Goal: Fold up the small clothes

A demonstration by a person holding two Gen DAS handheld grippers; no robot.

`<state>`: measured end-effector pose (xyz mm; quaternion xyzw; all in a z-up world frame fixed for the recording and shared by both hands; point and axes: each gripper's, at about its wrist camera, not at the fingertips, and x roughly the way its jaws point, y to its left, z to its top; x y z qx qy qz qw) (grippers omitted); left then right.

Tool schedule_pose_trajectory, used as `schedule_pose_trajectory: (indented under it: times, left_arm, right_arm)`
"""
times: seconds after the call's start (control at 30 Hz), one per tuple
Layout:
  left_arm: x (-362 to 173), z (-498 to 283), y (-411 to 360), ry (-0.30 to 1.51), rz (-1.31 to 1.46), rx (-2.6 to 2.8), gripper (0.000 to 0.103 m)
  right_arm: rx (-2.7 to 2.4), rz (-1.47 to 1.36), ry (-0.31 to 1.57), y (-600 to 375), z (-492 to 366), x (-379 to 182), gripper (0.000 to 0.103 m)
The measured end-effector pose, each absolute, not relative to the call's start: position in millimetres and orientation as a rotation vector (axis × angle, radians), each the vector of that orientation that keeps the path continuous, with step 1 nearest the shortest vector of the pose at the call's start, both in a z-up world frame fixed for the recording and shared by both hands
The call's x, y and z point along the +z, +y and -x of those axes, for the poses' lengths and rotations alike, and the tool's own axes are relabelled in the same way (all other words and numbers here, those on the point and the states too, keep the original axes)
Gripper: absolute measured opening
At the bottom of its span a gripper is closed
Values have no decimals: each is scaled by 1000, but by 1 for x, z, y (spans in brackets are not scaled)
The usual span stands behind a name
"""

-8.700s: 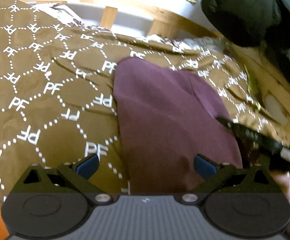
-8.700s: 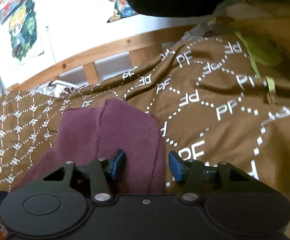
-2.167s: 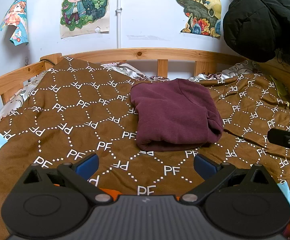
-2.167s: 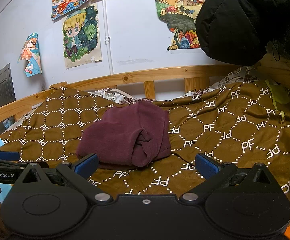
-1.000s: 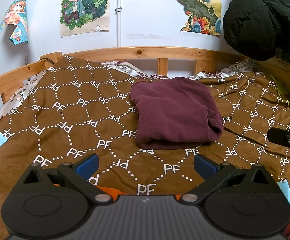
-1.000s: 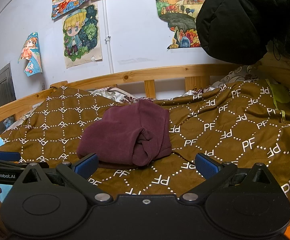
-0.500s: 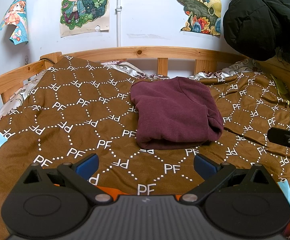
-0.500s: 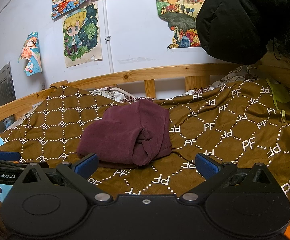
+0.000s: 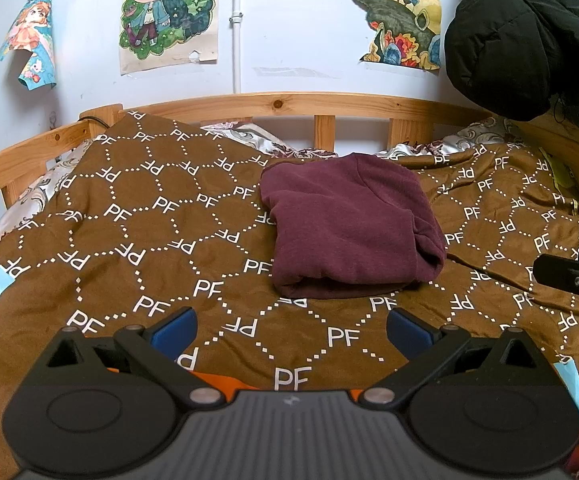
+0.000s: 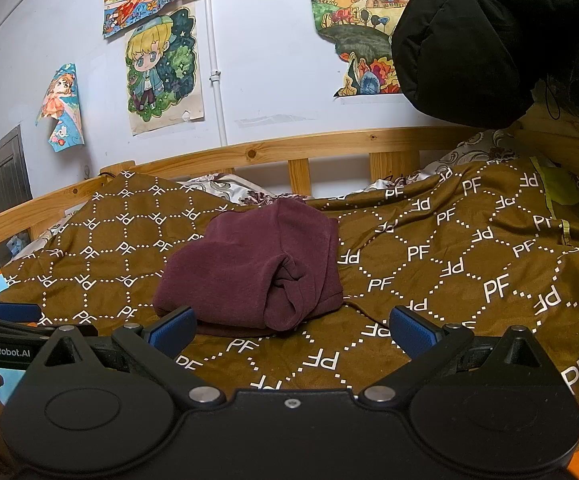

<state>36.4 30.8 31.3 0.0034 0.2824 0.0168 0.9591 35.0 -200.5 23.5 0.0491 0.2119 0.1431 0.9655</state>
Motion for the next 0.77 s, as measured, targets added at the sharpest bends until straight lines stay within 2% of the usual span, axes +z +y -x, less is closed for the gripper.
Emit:
schedule_pose_trajectory:
  times: [0.77]
  left_arm:
    - [33,-41,34,645,26,104,102]
  right_arm:
    - [290,-99,431,-200,-35,23,102]
